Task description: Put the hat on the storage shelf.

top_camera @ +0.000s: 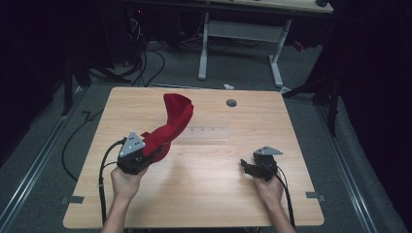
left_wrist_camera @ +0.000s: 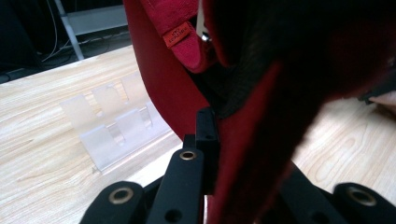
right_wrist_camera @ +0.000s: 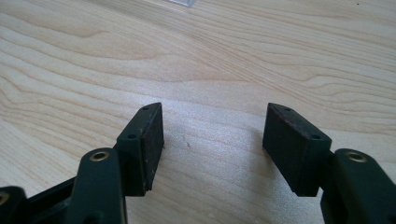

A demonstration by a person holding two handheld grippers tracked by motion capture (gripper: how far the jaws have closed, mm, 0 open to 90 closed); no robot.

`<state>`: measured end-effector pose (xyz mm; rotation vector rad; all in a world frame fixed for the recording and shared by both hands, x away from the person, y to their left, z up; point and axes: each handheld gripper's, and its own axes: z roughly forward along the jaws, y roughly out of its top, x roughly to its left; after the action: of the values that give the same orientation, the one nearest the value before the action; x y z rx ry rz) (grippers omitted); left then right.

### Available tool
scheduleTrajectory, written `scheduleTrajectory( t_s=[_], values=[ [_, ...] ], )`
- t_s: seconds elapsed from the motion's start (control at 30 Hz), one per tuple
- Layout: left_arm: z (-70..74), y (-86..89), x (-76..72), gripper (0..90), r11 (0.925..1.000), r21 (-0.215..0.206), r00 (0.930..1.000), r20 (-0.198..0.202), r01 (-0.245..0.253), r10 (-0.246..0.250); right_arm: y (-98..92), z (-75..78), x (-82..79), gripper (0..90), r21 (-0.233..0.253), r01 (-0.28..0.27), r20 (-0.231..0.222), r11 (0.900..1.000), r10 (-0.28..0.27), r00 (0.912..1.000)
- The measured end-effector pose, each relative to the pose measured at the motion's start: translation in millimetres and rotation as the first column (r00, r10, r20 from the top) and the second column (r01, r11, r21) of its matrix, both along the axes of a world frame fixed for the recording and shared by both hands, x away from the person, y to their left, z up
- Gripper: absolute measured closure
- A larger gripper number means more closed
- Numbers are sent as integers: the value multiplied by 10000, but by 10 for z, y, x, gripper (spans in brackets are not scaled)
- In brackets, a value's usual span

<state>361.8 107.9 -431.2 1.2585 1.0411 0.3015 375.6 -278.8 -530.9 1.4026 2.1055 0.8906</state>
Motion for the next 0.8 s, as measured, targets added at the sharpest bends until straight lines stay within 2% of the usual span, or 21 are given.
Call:
scheduleTrajectory(
  t_s=[0.03,0.2,0.33,0.53,0.63,0.8],
  values=[
    [0,0,0,855,10000,0,10000,0,0,0,0,0,0,385,0,0,0,10000,0,10000],
    [54,79,117,854,9976,-658,9996,-182,-230,218,-1,-1,1,383,17,-6,10,10000,6,10000],
    [94,131,204,854,9940,-1016,9989,-265,-404,379,-1,-1,0,383,29,1,0,10000,-1,10000],
    [150,188,317,854,9921,-1037,9975,-148,-700,688,-1,0,0,381,44,3,-10,10000,-3,10000],
    [159,223,391,854,9887,-1206,9960,-156,-892,879,-1,-1,1,380,30,-23,3,10000,23,10000],
    [146,241,500,853,9876,-1093,9936,-233,-1128,1109,0,-1,0,379,43,-9,-9,10000,9,10000]
  ],
)
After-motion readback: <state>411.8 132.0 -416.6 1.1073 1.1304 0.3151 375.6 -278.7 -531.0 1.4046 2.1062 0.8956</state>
